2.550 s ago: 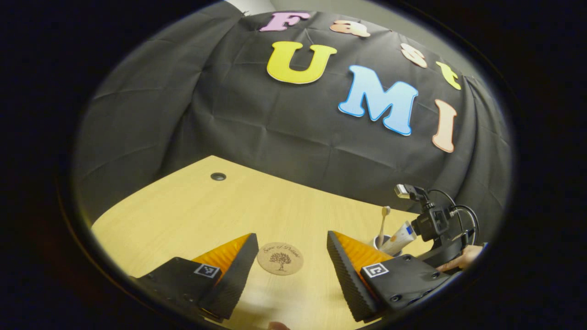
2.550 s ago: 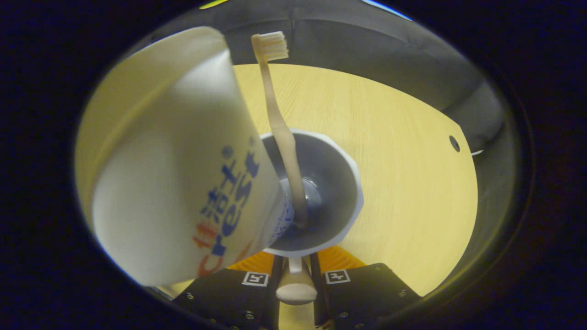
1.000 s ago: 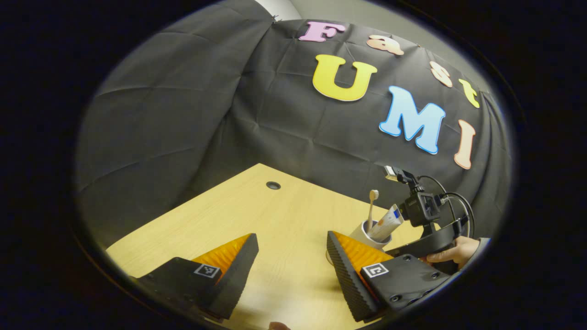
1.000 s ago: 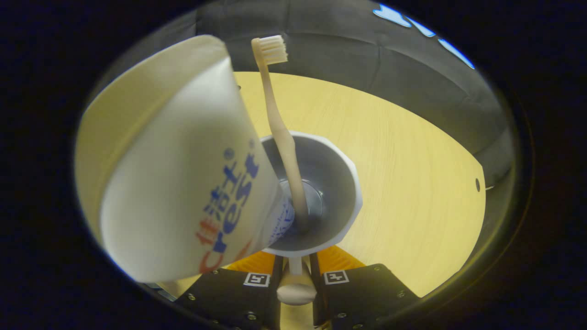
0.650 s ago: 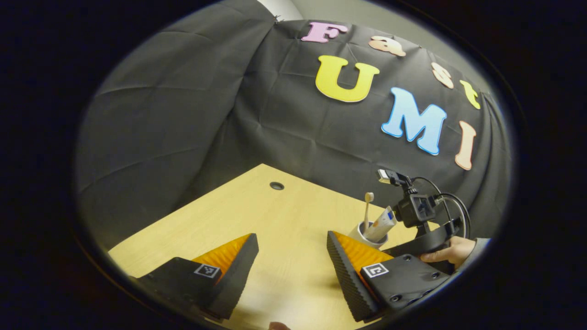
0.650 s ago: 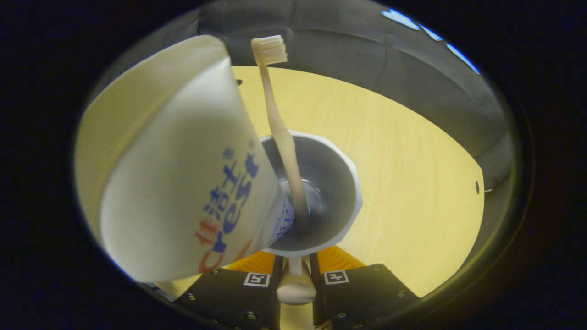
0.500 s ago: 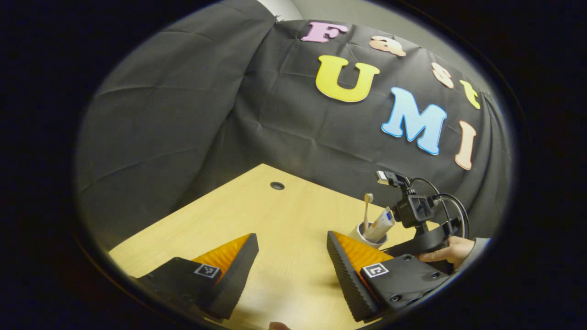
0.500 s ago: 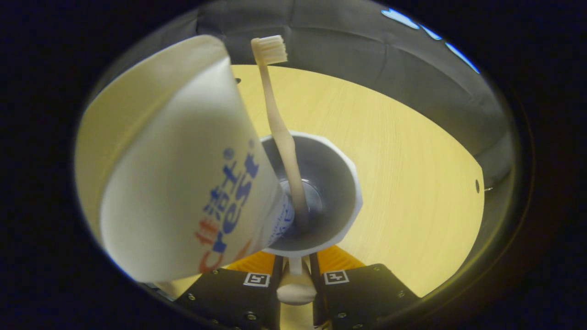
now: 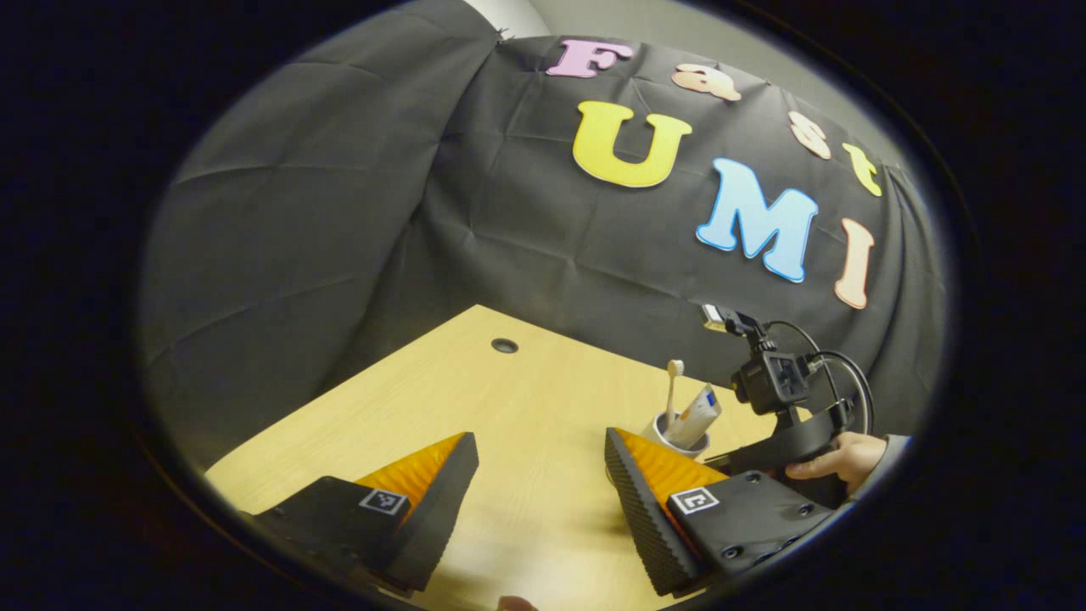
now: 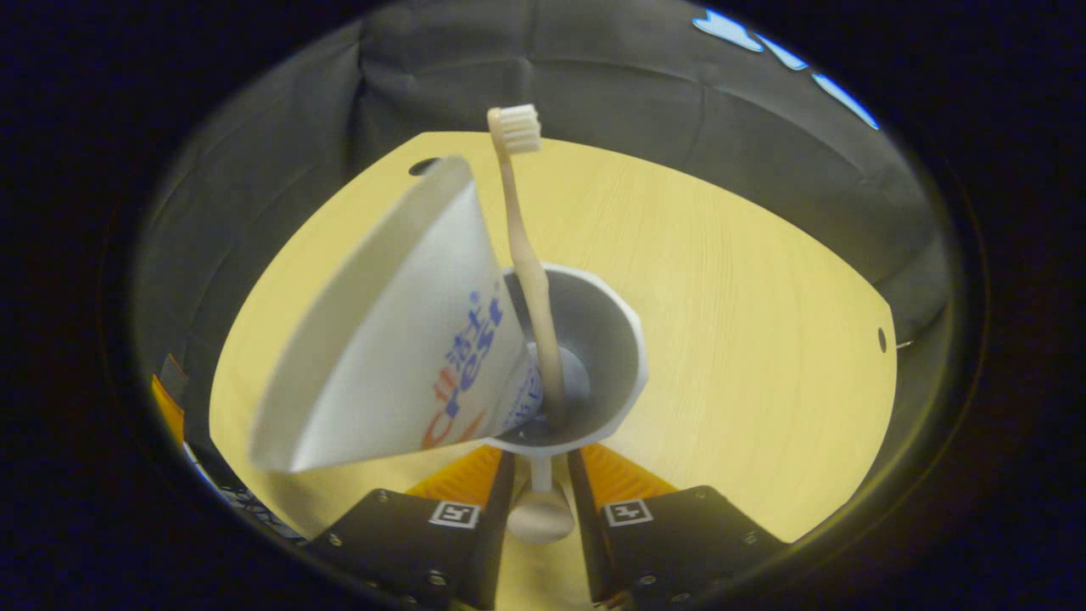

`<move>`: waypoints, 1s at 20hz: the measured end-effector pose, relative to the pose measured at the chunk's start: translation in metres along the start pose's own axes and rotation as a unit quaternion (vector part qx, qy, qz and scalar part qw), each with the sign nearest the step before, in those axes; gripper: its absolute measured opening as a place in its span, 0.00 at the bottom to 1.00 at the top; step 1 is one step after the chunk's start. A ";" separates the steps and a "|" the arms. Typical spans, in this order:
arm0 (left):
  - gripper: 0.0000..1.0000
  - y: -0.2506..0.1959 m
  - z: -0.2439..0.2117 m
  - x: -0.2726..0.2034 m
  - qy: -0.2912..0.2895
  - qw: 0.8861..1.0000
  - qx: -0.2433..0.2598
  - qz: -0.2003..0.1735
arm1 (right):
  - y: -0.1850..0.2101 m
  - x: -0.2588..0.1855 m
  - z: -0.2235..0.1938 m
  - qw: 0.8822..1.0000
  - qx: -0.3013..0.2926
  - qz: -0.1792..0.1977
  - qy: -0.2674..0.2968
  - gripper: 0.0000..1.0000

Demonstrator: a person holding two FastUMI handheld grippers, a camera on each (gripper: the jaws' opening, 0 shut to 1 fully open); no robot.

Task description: Put the toothbrush and toothpaste on the desktop into the cup, then pick up the cup and place it on the coaster on the desktop.

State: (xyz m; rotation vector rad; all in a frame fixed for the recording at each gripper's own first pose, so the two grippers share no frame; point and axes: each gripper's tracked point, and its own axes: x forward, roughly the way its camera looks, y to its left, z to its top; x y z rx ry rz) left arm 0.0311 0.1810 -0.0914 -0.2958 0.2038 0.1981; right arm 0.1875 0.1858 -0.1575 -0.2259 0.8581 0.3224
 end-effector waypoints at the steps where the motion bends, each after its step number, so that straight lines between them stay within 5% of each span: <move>1: 0.96 -0.005 0.001 -0.001 -0.001 1.000 0.003 -0.005 | -0.002 -0.007 0.002 1.000 0.002 -0.001 -0.009 0.43; 3: 0.96 -0.019 0.005 0.000 -0.002 1.000 0.012 -0.017 | -0.005 -0.026 0.006 1.000 0.012 0.001 -0.028 0.52; 6: 0.93 -0.040 0.011 0.000 -0.006 0.999 0.023 -0.037 | -0.013 -0.057 0.007 0.997 0.043 0.006 -0.057 0.51; 9: 0.96 -0.065 0.017 0.000 -0.012 0.998 0.034 -0.057 | -0.024 -0.090 0.003 0.993 0.071 0.006 -0.093 0.77; 11: 0.96 -0.084 0.022 -0.003 -0.017 0.996 0.043 -0.071 | -0.039 -0.115 -0.001 0.988 0.087 -0.003 -0.124 0.77; 13: 0.96 -0.106 0.024 -0.004 -0.021 0.995 0.051 -0.087 | -0.057 -0.145 -0.006 0.982 0.100 -0.018 -0.160 0.91; 20: 0.96 -0.188 0.032 -0.010 -0.038 0.988 0.074 -0.133 | -0.130 -0.237 -0.016 0.935 0.101 -0.102 -0.326 0.90</move>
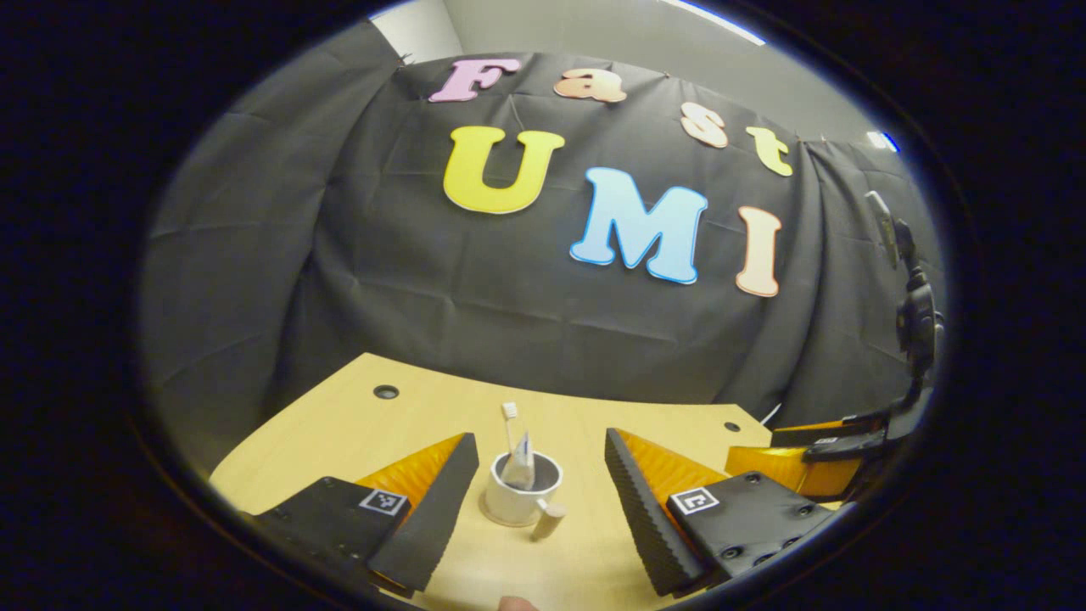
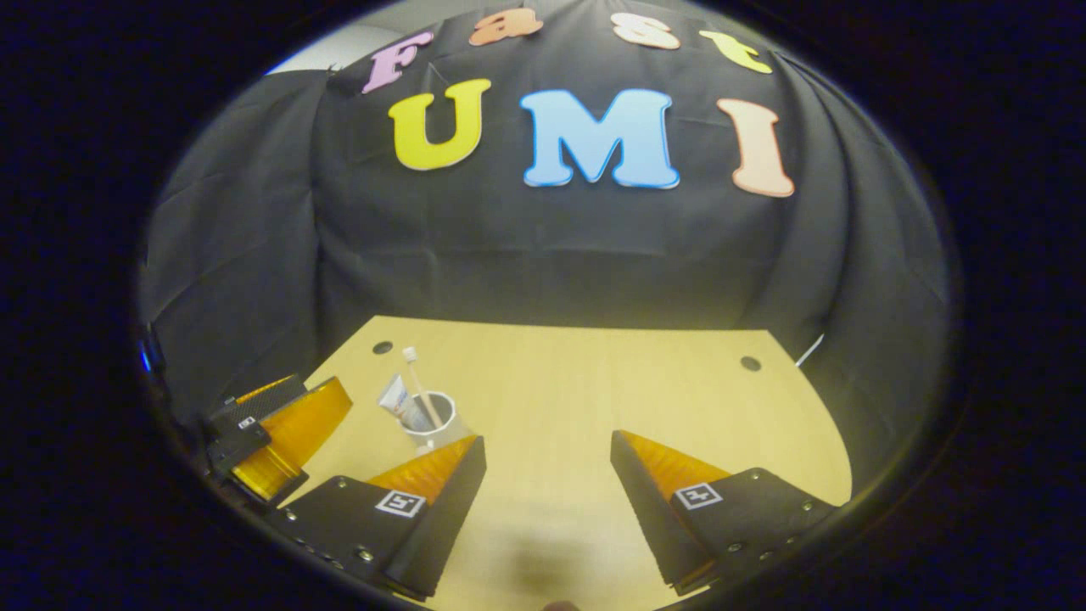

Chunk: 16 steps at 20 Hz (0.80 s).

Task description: Put the toothbrush and toothpaste on the desktop into the cup, then pick up the cup and place it on the coaster on the desktop.

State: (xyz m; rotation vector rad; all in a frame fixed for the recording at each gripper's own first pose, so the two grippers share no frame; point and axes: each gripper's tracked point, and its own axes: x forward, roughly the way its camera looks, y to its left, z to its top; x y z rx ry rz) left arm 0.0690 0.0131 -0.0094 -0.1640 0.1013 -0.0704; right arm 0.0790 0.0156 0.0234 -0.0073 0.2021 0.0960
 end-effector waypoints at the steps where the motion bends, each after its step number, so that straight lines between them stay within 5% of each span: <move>1: 0.96 -0.010 0.002 0.000 -0.003 1.000 0.005 -0.002 | -0.004 -0.003 -0.003 1.000 -0.004 -0.007 -0.028 0.91; 8: 0.96 -0.063 0.024 -0.011 -0.036 0.999 0.031 0.008 | -0.040 -0.043 0.022 0.988 -0.037 -0.020 -0.146 0.90; 16: 0.99 -0.089 0.035 -0.025 -0.066 0.996 0.046 0.036 | -0.055 -0.061 0.029 0.985 -0.030 -0.002 -0.171 0.88</move>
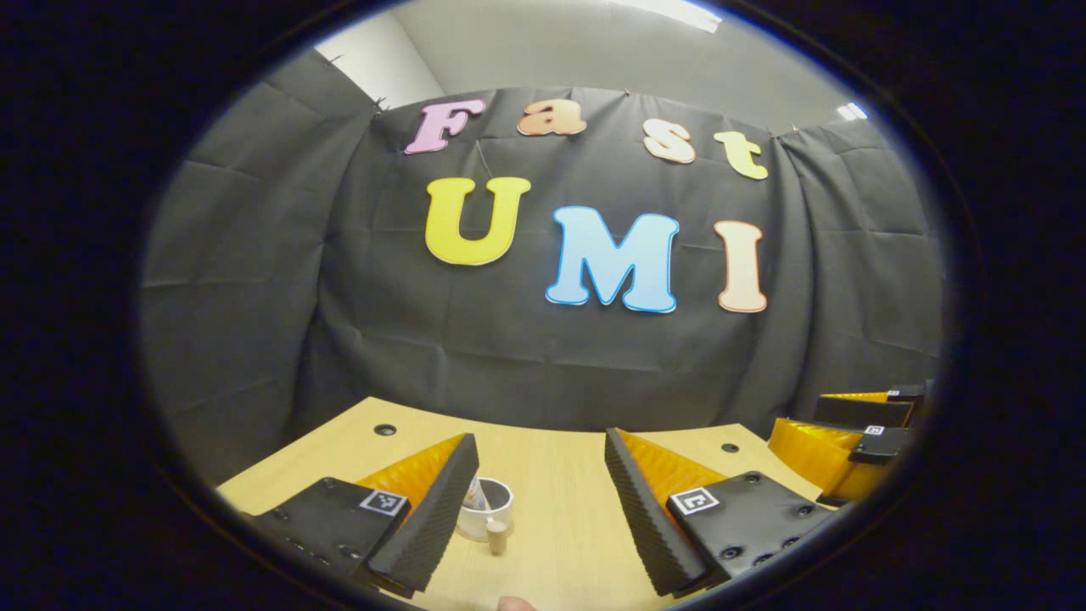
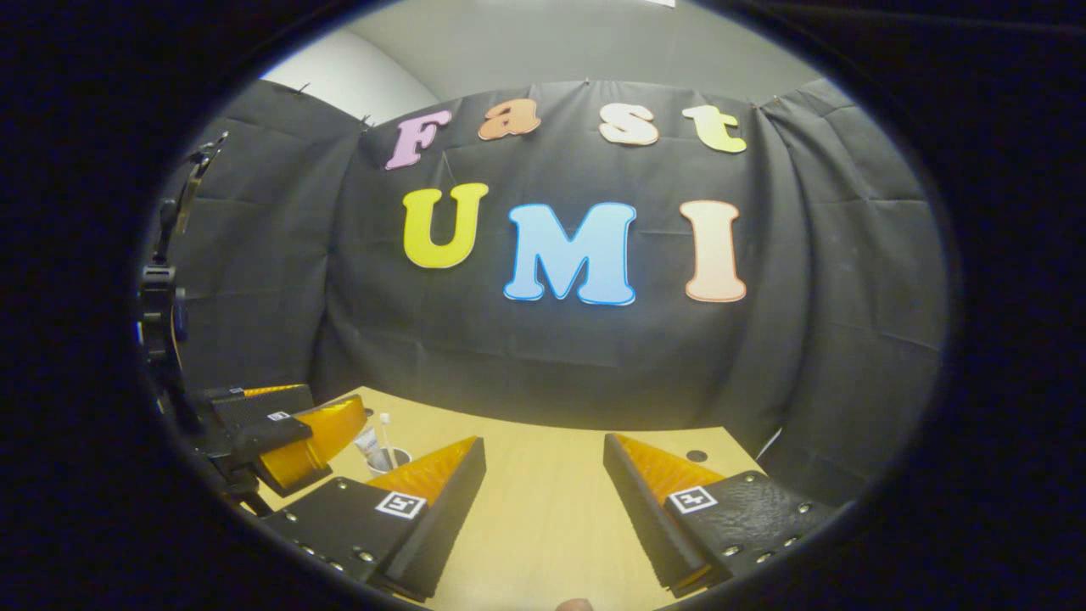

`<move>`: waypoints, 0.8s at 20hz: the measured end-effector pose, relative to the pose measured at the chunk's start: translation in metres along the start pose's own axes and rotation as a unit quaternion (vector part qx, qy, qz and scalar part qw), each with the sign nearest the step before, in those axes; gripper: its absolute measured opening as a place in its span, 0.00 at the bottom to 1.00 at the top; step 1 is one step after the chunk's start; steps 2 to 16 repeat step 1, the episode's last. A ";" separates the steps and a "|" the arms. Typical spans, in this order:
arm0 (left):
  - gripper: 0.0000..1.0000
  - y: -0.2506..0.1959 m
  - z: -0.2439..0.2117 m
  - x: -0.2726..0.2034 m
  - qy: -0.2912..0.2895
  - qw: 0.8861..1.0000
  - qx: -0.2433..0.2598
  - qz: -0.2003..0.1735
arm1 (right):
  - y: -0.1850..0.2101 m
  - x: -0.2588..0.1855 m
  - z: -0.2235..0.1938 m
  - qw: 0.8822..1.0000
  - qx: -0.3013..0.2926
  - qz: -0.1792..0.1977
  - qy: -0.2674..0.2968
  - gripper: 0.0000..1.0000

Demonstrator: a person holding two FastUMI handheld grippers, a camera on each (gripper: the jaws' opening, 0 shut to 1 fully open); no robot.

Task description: Put the toothbrush and toothpaste on the desktop into the cup, then pick up the cup and place it on the coaster on the desktop.

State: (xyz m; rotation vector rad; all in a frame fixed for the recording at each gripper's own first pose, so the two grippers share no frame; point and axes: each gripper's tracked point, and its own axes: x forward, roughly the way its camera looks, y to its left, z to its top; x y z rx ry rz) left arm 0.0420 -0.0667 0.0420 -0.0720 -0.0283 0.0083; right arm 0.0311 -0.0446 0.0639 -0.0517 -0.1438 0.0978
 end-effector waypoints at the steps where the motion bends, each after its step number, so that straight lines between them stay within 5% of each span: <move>1: 0.99 -0.001 0.002 -0.002 -0.002 1.000 0.001 -0.001 | -0.002 -0.001 0.003 1.000 0.003 -0.002 -0.006 0.88; 16: 0.99 -0.001 0.002 -0.002 -0.002 1.000 0.001 -0.001 | -0.002 -0.001 0.003 1.000 0.003 -0.002 -0.006 0.88</move>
